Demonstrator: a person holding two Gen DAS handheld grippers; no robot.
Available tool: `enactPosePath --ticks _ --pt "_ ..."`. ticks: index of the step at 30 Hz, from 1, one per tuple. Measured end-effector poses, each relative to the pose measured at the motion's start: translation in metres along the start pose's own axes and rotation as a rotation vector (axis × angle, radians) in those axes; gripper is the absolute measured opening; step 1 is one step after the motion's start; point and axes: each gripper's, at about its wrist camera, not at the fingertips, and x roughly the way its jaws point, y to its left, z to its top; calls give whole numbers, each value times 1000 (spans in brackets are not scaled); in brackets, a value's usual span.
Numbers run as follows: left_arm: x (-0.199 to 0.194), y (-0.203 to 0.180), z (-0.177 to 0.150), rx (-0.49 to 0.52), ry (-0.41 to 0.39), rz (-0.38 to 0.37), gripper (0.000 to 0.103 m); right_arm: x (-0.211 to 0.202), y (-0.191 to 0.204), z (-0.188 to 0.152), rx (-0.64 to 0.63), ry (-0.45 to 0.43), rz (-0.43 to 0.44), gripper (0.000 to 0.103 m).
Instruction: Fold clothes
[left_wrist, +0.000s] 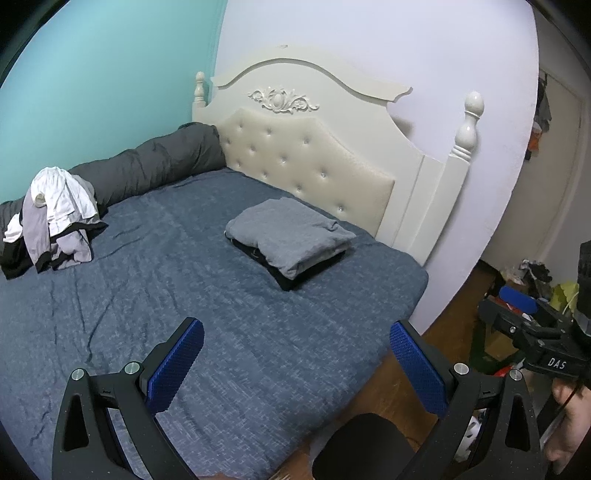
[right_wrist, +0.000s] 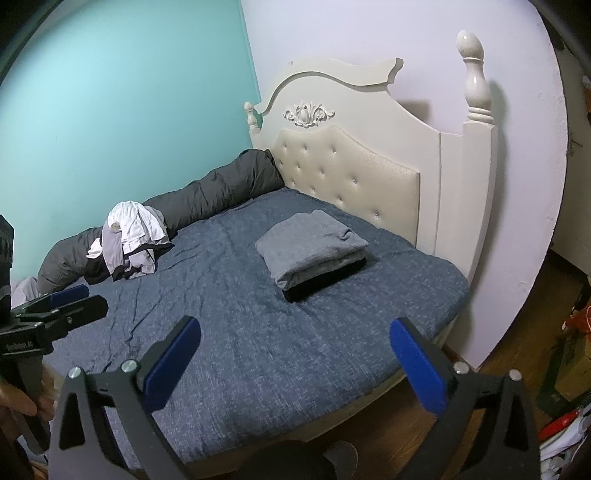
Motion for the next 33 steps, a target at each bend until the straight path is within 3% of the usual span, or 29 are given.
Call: enactPosePath --ticks 33 --pt "4 -3 -1 -13 5 -10 103 0 2 -4 -2 8 -4 103"
